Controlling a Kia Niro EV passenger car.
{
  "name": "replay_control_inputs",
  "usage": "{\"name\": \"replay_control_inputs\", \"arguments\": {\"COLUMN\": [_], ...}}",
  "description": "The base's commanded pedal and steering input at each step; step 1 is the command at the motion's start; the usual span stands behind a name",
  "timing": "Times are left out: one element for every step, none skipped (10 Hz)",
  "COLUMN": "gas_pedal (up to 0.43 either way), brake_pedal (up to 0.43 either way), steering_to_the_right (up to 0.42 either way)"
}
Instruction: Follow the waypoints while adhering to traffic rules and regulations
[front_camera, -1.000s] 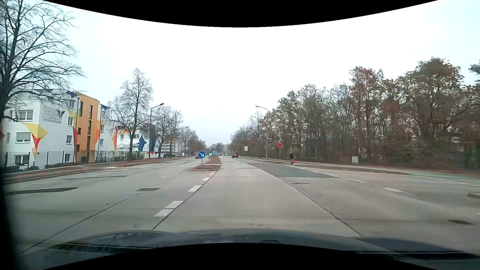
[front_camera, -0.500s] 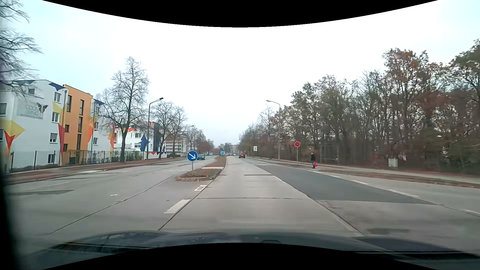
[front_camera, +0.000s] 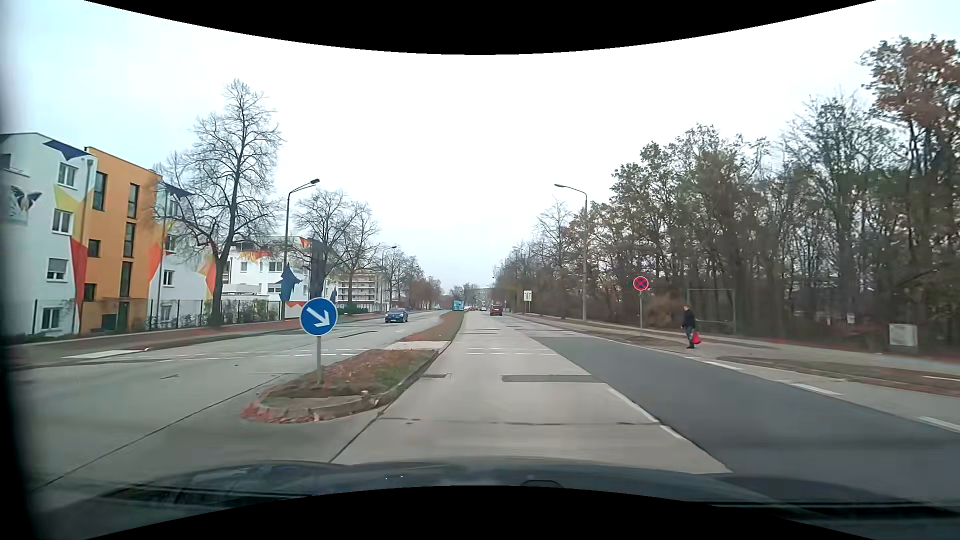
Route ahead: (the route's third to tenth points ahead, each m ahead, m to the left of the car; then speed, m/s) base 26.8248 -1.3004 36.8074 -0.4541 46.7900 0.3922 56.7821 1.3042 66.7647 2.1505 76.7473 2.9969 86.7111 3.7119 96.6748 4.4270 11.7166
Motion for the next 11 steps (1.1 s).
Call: {"name": "replay_control_inputs", "arguments": {"gas_pedal": [0.169, 0.177, 0.177, 0.177, 0.177, 0.169, 0.157, 0.157, 0.157, 0.157, 0.157], "brake_pedal": [0.000, 0.000, 0.000, 0.000, 0.000, 0.000, 0.000, 0.000, 0.000, 0.000, 0.000], "steering_to_the_right": [-0.019, -0.016, -0.014, -0.011, -0.011, -0.010, -0.010, -0.009, -0.010, -0.010, -0.011]}}
